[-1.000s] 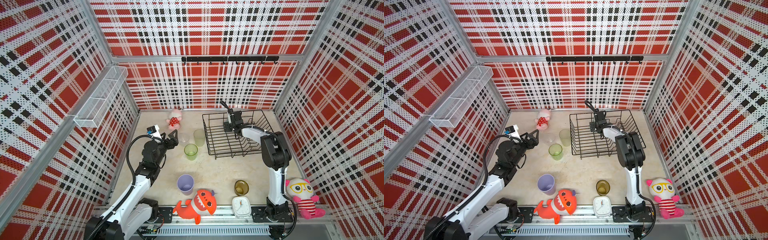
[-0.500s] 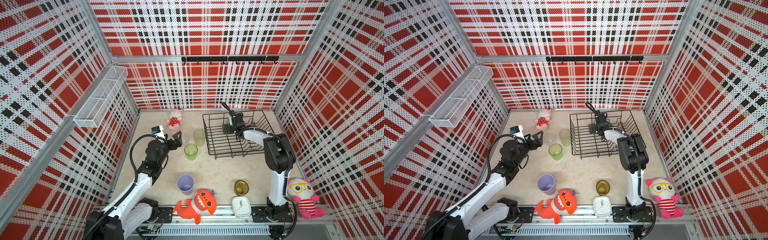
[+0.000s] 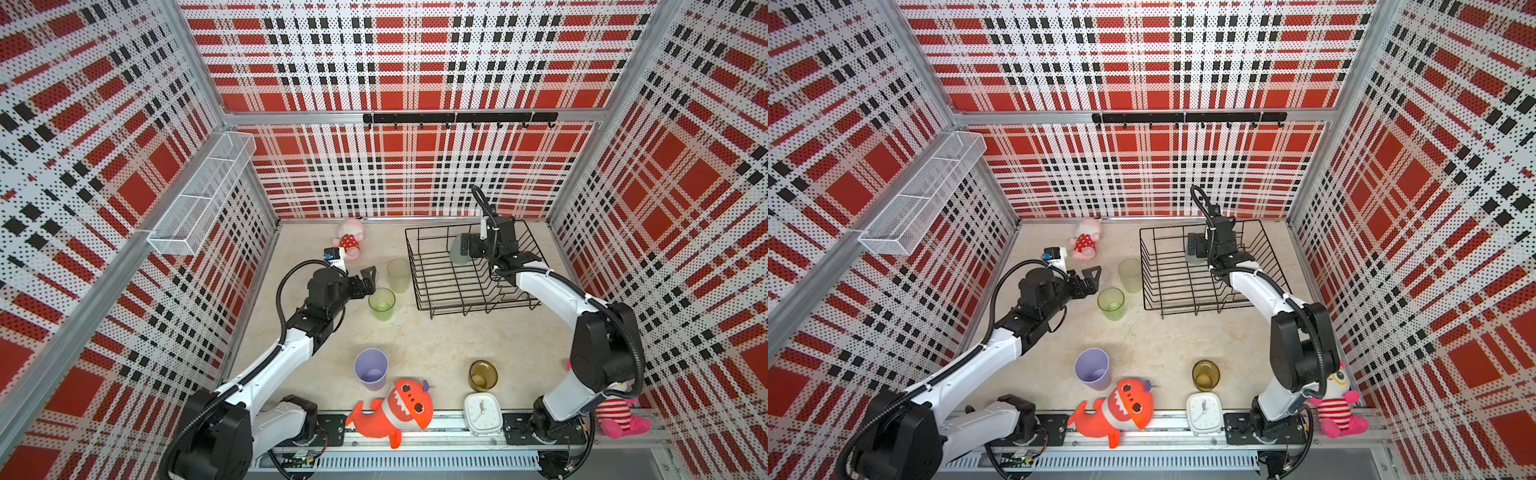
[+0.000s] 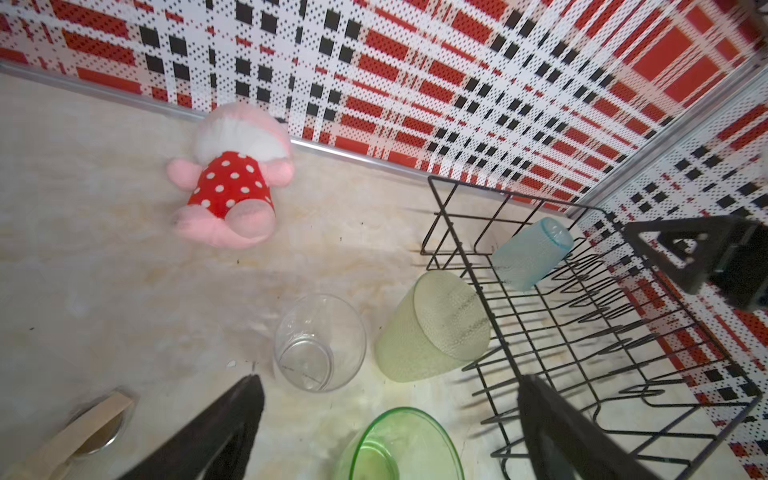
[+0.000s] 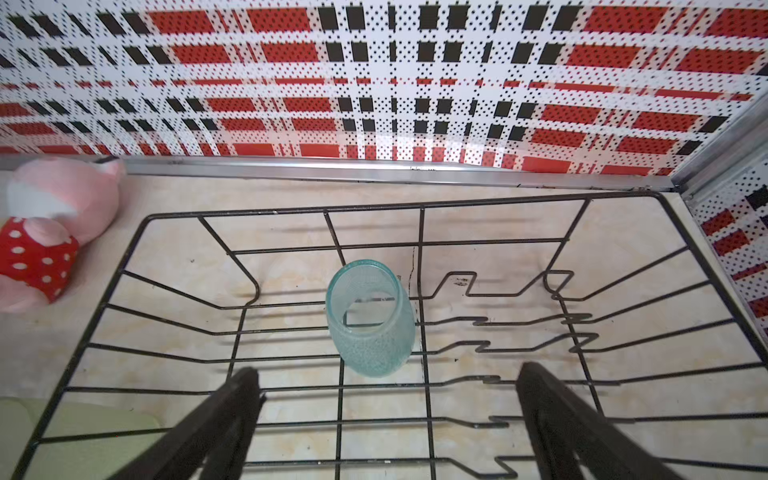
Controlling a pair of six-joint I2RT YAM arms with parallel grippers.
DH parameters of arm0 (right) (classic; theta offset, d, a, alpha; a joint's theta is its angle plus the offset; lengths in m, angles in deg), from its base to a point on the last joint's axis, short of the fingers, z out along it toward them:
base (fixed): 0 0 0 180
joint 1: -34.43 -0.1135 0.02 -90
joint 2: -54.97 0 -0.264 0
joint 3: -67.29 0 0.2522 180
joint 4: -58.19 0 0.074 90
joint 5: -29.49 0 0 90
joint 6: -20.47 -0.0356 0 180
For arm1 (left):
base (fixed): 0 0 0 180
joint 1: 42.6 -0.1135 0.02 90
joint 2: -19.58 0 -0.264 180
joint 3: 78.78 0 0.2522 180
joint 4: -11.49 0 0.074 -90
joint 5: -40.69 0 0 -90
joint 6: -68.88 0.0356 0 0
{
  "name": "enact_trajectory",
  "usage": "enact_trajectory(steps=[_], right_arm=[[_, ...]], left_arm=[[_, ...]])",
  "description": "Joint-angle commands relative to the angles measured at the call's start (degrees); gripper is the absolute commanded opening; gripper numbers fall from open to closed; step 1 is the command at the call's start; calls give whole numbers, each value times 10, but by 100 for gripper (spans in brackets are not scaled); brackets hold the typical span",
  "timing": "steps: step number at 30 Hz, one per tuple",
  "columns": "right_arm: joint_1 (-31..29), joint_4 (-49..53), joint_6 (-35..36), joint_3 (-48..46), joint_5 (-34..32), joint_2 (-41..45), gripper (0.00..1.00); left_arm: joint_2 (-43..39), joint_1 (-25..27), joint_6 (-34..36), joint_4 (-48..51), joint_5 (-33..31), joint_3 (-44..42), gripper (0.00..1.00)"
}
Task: Load the cups into the dish rack
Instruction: 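Grasp the clear cup with the left gripper and lift it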
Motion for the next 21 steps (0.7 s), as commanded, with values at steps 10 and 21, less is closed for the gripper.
enact_trajectory(steps=[10,21], right_arm=[[15,107,-13,-2,59,83,100],[15,193,15,32,67,124,100]], left_arm=[[97,-26,19,165,-10,94,96],[262,-78,70,255,13,204,83]])
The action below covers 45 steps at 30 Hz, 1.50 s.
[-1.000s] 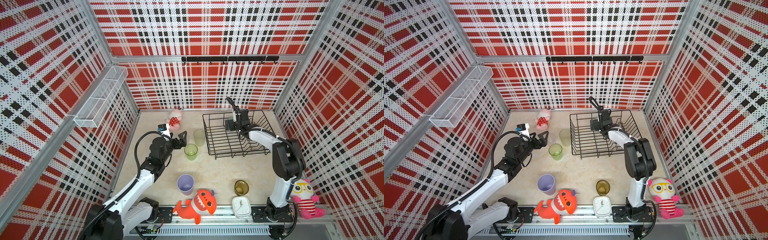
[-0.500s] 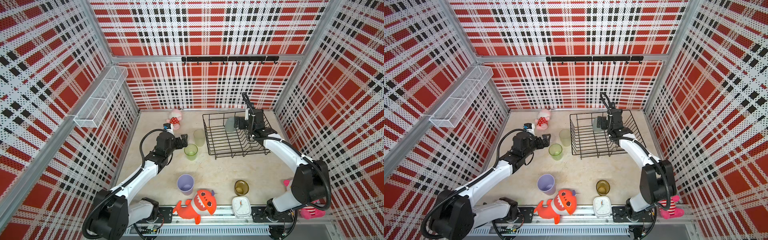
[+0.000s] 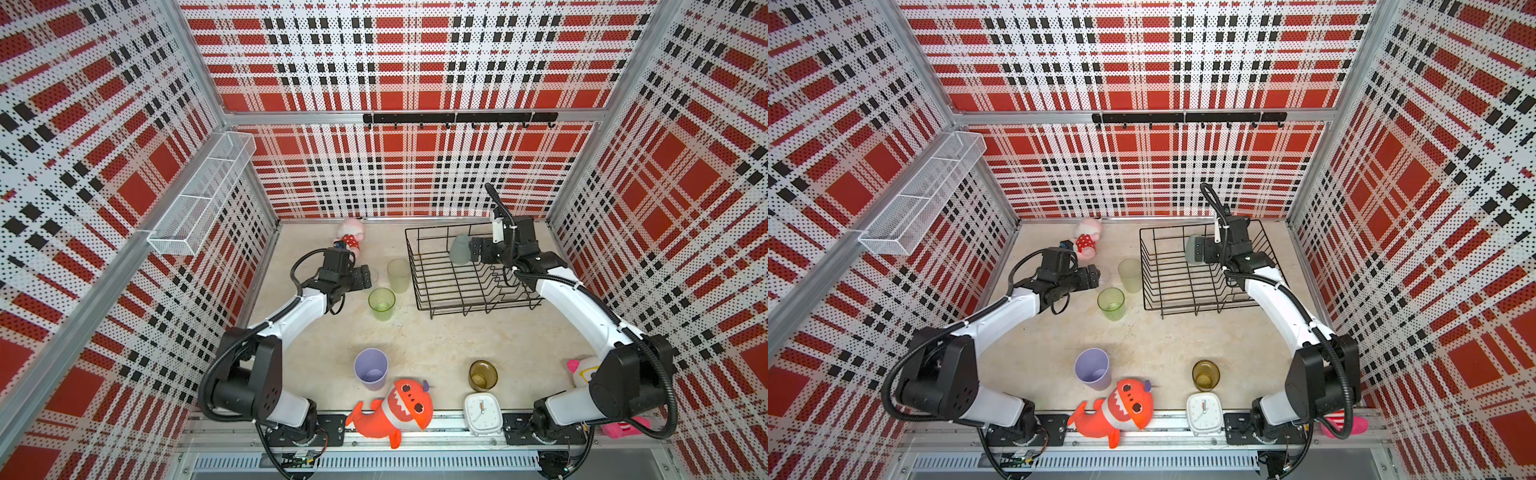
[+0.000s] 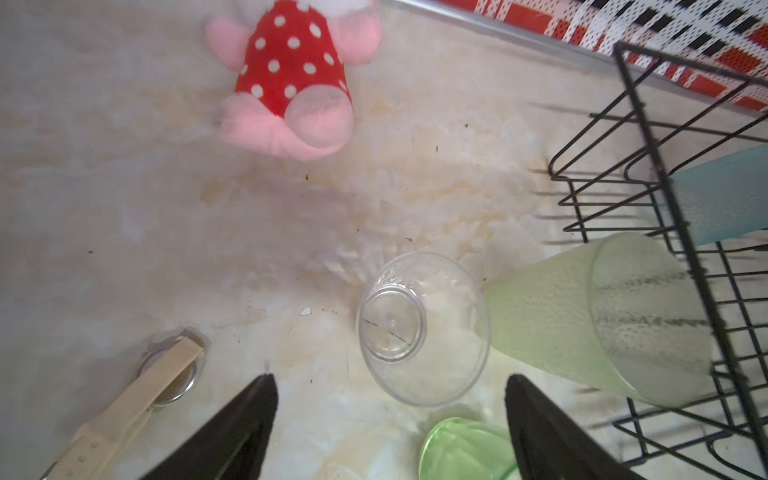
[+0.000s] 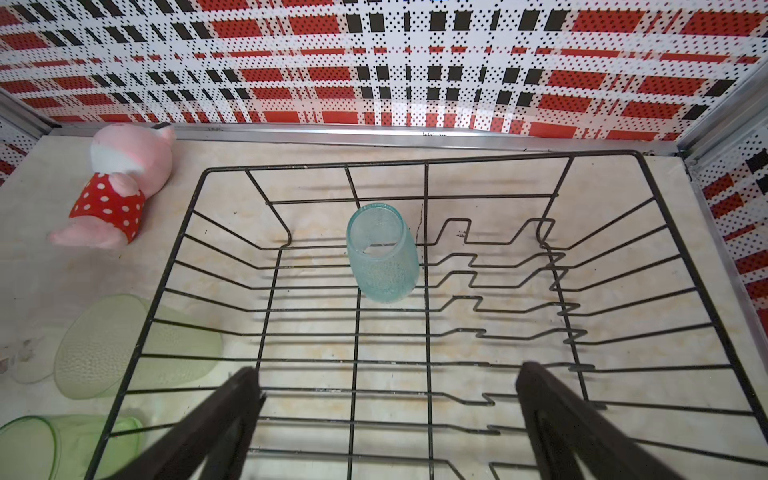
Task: Load the cups into the dish rack
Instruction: 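Grasp the clear cup with the left gripper and lift it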
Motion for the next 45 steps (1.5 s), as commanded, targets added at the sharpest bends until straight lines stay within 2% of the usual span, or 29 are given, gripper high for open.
enact_trajectory(steps=[1,9,15,19,24,27,29,31,35,43,45], right_arm=[[3,34,16,14,8,34,98],[3,61,27,31,14,68,94],[3,51,16,16,30,92,93],[2,53,14,15,29,94,92],[3,50,4,10,43,95,92],[2,53,2,9,51,94,91],[2,50,-2,5,58,95,91],[2,40,-11,-4,70,98,92],[3,-2,-30,-24,134,104,94],[2,-77,-107,-40,256,108,95],[2,-96,-129,-44,286,110,95]], left_arm=[[52,-28,27,64,17,42,78],[111,-33,34,63,48,74,76],[121,-33,30,59,49,81,73],[129,-32,31,57,38,76,60],[131,-32,35,51,62,61,21],[125,-34,34,46,57,53,7],[119,-36,35,46,59,51,2],[112,-40,36,45,66,49,0],[85,-53,35,38,93,45,0],[-24,-58,2,17,131,60,0],[-47,-55,-9,0,159,64,0]])
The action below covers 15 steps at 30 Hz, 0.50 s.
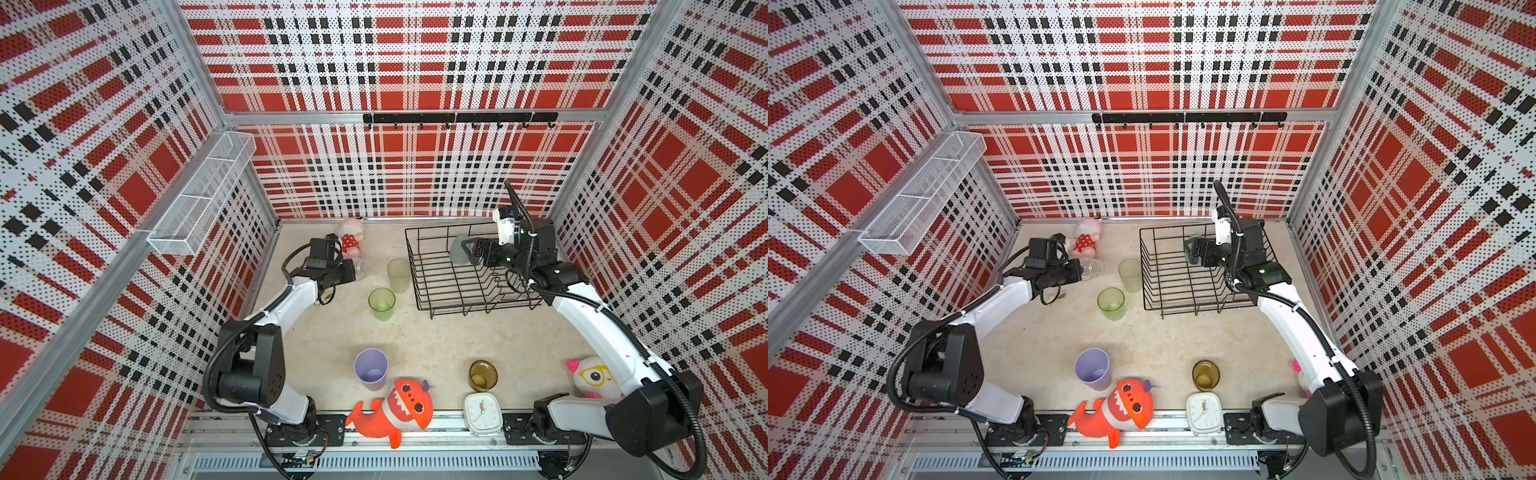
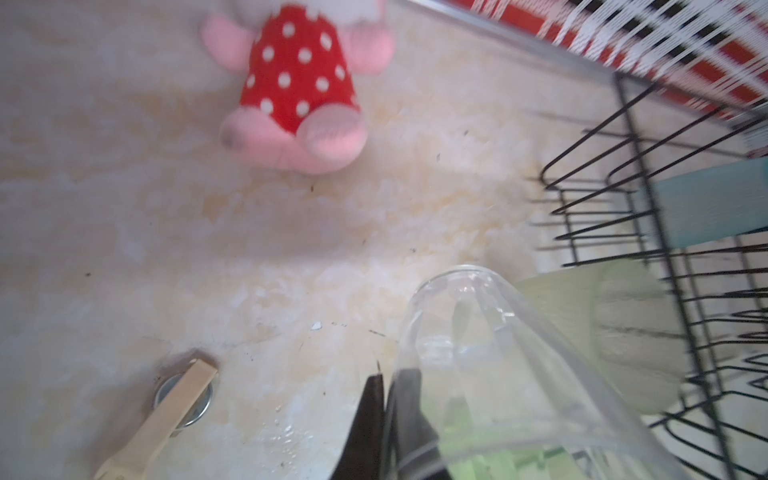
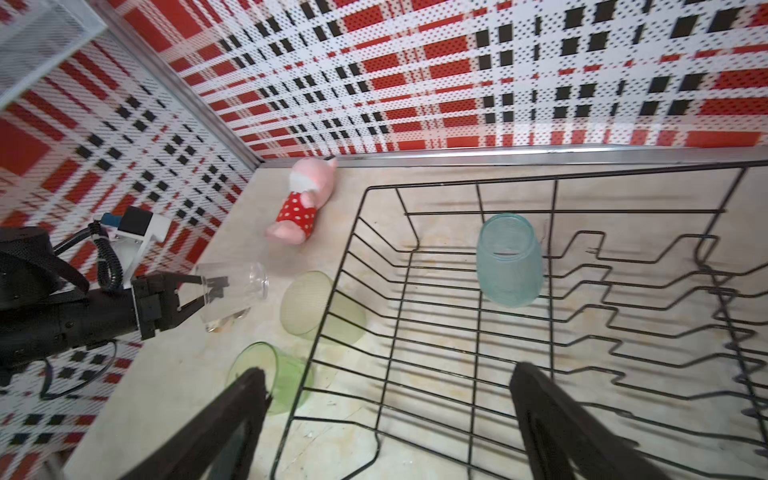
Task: Load the cups into the dish rack
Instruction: 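Grasp the clear cup with the left gripper and lift it, then pass the clear cup from the left gripper to the right gripper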
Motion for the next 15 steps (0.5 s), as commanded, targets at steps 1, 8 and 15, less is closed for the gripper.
enact_trajectory(steps=[1,8,15], right_arm=[[3,-64,-56,-9,84,21,95],[0,-202,-179,-66,206,42,99],[-11,-386,-305,-110,319,39,100]], left_arm=[[-45,4,-25,-51,63,17,0],[-138,49,-62,-209,147,-4,0],[-214,101,-75,-399,156,-80,0]])
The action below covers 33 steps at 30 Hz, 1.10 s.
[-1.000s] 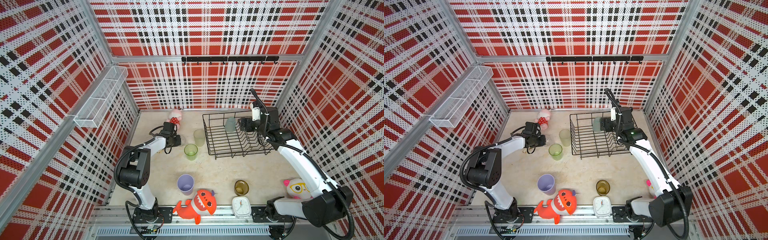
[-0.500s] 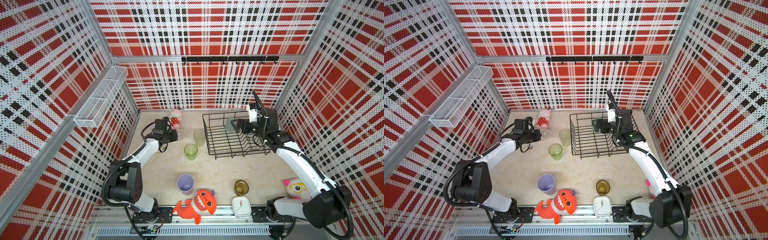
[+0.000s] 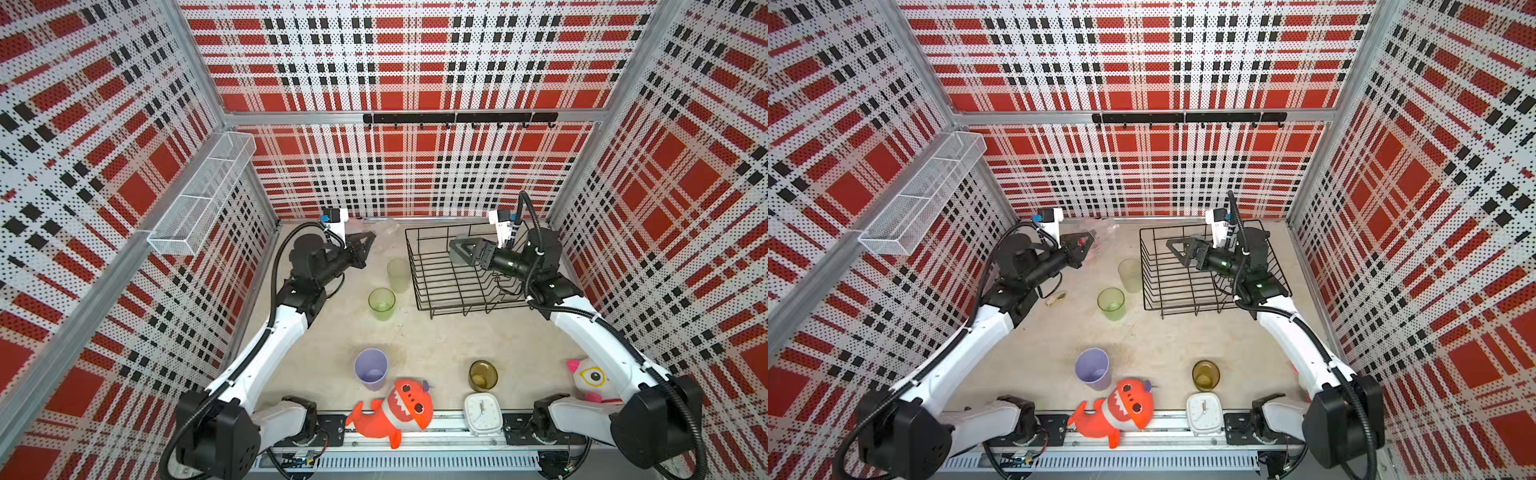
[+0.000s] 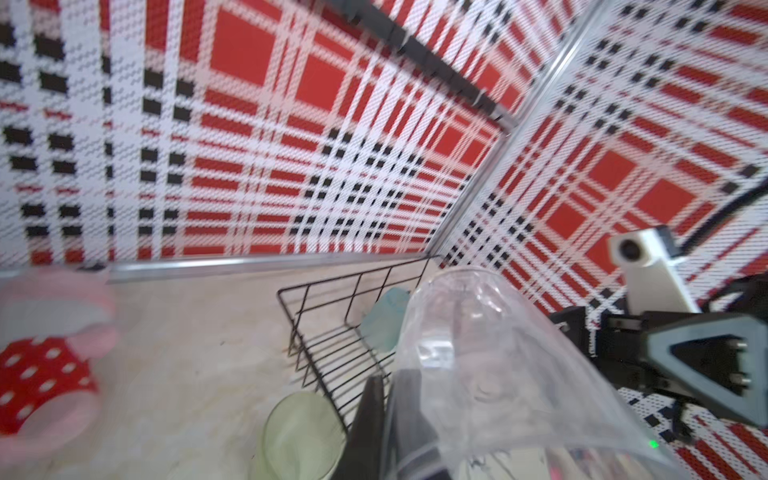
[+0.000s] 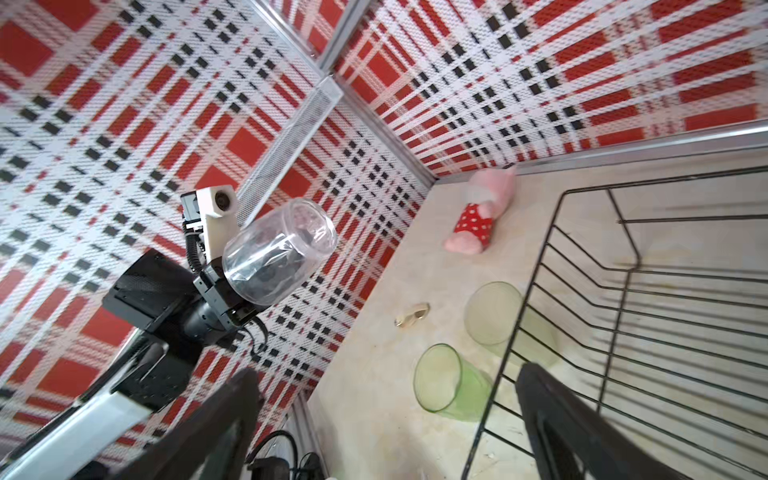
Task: Load the cups into the dish rack
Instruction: 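Pass the clear cup from the left gripper to the right gripper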
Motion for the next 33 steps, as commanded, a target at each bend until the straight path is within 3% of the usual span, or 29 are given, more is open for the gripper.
enact_trajectory(steps=[1,7,14,20,33], right_arm=[[-15,-119,-67,0,67,11,100],[-61,-104,-53,27,79,-8,100],[-92,-149,-85,31,99,-46,100],[-104,-306,-188,9,140,-66,100],[-139,-212,-143,34,133,-89,97]], left_arm=[[-22,23,0,-125,25,-28,0],[-20,64,32,-163,54,-37,0],[-3,95,63,-181,61,-33,0],[16,108,77,-182,74,-27,0],[36,142,113,-186,98,-25,0]])
